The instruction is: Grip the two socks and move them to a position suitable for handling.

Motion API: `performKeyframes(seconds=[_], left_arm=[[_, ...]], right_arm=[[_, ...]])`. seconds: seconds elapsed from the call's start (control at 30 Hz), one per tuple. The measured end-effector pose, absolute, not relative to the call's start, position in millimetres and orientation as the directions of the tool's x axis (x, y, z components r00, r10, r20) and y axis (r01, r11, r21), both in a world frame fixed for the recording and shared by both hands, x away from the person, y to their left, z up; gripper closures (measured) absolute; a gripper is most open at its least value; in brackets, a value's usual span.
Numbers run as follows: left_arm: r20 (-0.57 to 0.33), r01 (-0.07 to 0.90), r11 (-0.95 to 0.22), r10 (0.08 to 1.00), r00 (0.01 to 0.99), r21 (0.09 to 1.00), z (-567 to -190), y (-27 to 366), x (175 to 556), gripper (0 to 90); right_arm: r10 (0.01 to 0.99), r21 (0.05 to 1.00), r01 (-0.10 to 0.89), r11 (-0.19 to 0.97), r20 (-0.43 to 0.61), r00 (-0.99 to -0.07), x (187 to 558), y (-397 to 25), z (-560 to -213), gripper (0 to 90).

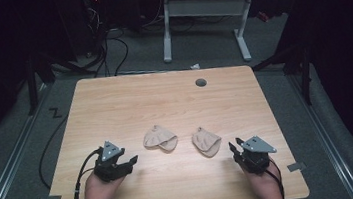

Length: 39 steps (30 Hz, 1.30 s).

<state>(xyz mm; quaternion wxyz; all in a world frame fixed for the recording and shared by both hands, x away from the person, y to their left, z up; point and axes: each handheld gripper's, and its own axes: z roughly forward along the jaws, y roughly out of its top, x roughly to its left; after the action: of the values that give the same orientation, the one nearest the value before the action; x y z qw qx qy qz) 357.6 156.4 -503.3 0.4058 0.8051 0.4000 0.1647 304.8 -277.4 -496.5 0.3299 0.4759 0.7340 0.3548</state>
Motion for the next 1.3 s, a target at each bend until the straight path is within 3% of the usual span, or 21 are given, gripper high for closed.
performKeyframes(seconds=[0.5, 0.67, 1.3], left_arm=[[-0.081, 0.498, -0.351, 0.75, 0.657, 0.793, -501, 150, 356, 39.5], [-0.067, 0.489, -0.358, 0.75, 0.658, 0.796, -499, 148, 351, 38.6], [-0.064, 0.474, -0.351, 0.747, 0.662, 0.808, -494, 154, 345, 36.8]], right_arm=[[0.943, 0.832, 0.49, 0.26, -0.11, -0.314, 300, -280, -497, 67.2], [0.942, 0.836, 0.501, 0.225, -0.056, -0.33, 302, -283, -494, 71.2], [0.886, 0.823, 0.471, 0.317, -0.079, -0.458, 300, -261, -491, 86.1]])
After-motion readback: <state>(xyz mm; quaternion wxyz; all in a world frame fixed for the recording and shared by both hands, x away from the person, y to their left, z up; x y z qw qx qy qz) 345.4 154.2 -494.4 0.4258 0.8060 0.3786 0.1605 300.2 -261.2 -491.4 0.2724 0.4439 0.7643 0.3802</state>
